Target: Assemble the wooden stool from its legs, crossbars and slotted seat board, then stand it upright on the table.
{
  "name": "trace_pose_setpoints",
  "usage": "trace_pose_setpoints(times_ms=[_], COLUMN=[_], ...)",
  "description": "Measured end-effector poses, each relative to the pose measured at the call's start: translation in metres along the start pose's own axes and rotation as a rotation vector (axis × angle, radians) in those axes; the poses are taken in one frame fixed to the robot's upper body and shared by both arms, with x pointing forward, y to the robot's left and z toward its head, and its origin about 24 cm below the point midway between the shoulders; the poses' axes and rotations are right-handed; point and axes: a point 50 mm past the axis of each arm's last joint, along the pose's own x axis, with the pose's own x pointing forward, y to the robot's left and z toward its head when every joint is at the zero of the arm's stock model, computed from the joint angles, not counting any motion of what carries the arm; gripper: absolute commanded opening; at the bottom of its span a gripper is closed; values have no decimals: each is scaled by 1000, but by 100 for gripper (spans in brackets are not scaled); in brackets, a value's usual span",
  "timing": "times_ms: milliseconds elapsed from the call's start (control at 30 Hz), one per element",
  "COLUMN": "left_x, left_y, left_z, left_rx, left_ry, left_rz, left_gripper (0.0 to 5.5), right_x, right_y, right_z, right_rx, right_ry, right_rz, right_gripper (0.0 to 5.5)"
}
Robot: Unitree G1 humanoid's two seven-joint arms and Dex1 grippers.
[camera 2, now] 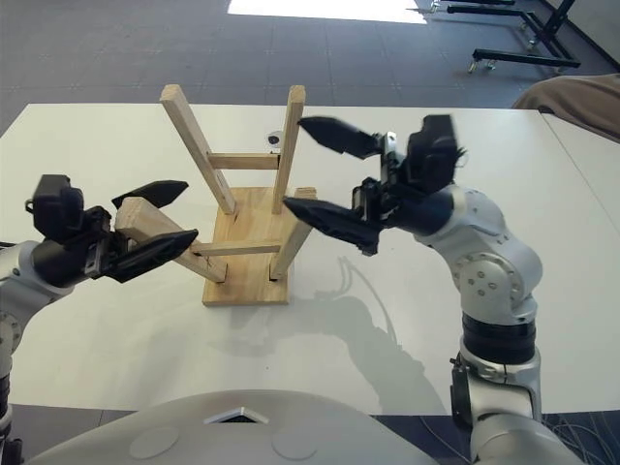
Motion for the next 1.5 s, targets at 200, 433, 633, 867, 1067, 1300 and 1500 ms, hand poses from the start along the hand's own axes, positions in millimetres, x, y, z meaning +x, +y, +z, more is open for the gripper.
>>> trace_pose_setpoints(times_ms=[200,433,633,867,1067,1300,1500], left_x=[6,5,6,5,6,14,9], left_y=[-13,-41,-63,-72,-76,-69,-66], left_z=[23,31,27,16,9,18,37], left_rx=[38,135,196,229,205,228,296], left_ry=[-159,-325,-418,-477,-469,-388,-365], left_rz=[10,231,340,425,462,429,378], left_gripper=[464,464,464,464,464,464,464], right_x=[25,45,43,54,45,23,25], right_y=[-8,-26,-29,-36,-21,-14,-20], right_z=[43,43,39,50,8,-82,-25], right_rx=[-85,-26,132,124,199,112,117], right_ry=[-105,-31,12,17,210,482,206], right_rz=[27,67,196,256,334,184,175], right_gripper=[504,504,504,504,504,504,504])
